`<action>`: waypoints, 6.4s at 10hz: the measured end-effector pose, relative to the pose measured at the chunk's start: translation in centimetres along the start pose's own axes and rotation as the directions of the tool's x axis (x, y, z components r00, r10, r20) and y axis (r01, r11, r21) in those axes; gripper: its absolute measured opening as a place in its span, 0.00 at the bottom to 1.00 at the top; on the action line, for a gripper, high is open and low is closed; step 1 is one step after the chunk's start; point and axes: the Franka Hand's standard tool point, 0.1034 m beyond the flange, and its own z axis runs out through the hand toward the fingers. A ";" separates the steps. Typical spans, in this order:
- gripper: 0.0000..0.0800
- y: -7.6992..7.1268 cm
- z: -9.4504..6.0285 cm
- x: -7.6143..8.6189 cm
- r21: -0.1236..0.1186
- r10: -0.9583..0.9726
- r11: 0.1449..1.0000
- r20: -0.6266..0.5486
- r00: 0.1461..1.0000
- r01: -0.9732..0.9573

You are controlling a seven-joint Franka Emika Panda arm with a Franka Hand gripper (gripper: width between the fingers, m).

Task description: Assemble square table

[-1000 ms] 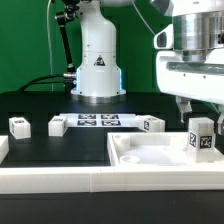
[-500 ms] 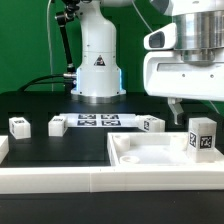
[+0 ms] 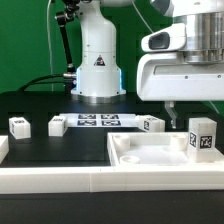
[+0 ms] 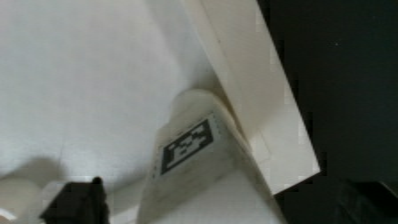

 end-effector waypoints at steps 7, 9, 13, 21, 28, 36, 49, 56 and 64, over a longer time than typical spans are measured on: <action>0.78 0.4 0.0 0.2 -0.004 -0.330 0.944 -0.001 0.944 0.330; 0.57 0.4 0.0 0.2 -0.004 -0.328 0.945 -0.001 0.945 0.328; 0.36 0.4 -0.1 0.3 -0.001 -0.163 0.987 -0.002 0.987 0.163; 0.36 0.5 -0.1 0.2 0.022 0.545 0.839 -0.017 0.838 -0.544; 0.36 0.3 0.0 0.1 0.028 0.898 0.438 0.022 0.439 -0.898; 0.80 0.1 0.1 0.1 0.036 0.706 0.707 0.013 0.708 -0.706; 0.81 0.1 0.1 0.3 0.016 -0.079 0.997 -0.032 0.996 0.079; 0.50 0.1 0.1 0.3 -0.006 -0.272 0.962 -0.035 0.962 0.272; 0.37 0.8 0.0 0.5 0.003 0.190 0.982 -0.058 0.980 -0.191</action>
Offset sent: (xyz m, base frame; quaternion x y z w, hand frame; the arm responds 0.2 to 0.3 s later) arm 0.0000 0.0004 0.0003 -0.0030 -0.0005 -0.1961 0.9806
